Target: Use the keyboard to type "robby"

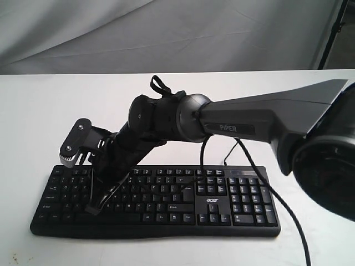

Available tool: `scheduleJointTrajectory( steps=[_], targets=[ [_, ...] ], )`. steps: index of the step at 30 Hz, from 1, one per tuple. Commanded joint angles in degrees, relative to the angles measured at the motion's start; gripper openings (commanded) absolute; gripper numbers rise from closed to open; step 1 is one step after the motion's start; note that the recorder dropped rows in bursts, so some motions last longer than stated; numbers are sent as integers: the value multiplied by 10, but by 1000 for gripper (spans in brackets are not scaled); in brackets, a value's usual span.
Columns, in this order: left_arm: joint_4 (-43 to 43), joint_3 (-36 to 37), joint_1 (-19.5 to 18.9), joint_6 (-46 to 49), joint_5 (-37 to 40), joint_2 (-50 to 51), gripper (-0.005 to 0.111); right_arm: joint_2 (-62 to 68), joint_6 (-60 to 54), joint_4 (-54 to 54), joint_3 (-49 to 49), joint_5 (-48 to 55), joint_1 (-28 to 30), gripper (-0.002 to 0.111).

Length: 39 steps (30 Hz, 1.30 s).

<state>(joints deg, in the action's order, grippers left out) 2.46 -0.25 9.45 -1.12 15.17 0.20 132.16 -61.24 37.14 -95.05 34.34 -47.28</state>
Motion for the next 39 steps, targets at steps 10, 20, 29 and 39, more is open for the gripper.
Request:
scheduleJointTrajectory(
  steps=[10, 20, 29, 39],
  targets=[
    [3, 2, 4, -2, -3, -2, 0, -66, 85, -111, 15, 36, 7, 0],
    [3, 2, 4, -2, -3, -2, 0, -144, 12, -46, 163, -45, 40, 0],
    [3, 2, 4, -2, -3, -2, 0, -147, 14, -42, 164, -16, 54, 0],
    [3, 2, 4, -2, -3, -2, 0, -147, 31, -35, 186, -27, 61, 0]
  ],
)
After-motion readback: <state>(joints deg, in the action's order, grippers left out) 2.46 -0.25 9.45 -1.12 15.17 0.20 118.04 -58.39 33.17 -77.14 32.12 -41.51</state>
